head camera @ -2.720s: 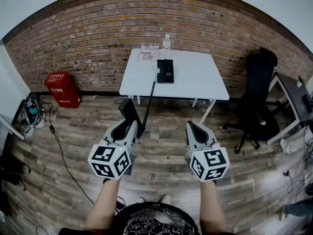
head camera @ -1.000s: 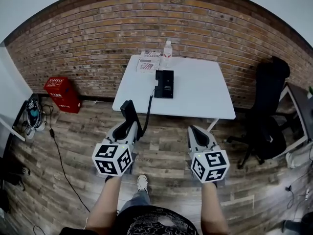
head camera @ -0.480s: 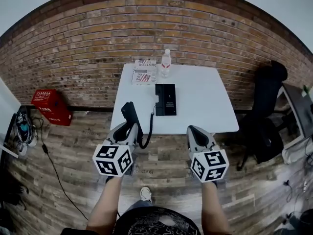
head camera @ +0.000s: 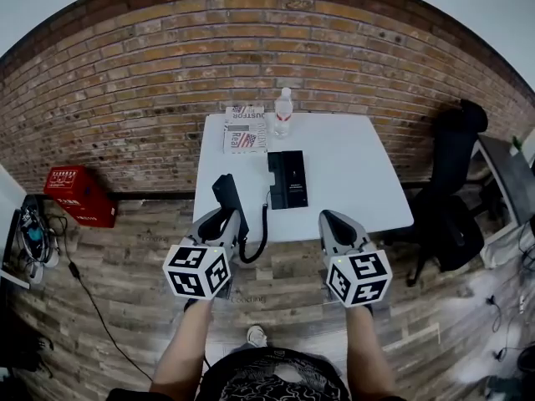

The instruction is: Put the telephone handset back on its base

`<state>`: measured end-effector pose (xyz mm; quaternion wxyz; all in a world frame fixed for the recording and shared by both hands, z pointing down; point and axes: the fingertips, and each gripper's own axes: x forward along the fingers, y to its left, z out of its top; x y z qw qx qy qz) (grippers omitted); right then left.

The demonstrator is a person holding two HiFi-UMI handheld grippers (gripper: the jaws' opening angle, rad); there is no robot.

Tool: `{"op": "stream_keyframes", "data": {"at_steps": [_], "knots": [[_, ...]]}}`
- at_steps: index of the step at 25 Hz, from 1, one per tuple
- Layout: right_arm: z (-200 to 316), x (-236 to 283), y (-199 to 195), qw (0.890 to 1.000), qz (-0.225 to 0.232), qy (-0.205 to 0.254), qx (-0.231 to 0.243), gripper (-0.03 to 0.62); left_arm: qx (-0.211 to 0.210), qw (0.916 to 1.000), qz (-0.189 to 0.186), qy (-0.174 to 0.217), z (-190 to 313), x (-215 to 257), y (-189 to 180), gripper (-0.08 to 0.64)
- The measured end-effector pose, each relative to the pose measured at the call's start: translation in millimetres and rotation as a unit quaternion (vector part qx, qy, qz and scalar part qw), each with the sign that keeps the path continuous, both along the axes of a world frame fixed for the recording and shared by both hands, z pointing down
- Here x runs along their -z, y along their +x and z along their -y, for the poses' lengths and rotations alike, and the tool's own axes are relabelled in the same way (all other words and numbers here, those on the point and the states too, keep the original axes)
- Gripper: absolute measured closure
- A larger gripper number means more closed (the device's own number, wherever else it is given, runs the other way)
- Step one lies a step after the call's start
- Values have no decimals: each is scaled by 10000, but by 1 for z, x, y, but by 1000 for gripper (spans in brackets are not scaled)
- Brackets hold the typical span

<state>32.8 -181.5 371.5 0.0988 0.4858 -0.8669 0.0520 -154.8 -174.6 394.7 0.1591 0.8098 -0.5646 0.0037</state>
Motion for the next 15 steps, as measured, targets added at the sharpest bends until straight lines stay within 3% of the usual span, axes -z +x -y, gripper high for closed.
{"op": "stream_keyframes", "data": {"at_steps": [15], "knots": [[31, 2, -19, 9999, -53, 88, -82, 591, -784, 9960, -281, -335, 40, -25, 15, 482]]}}
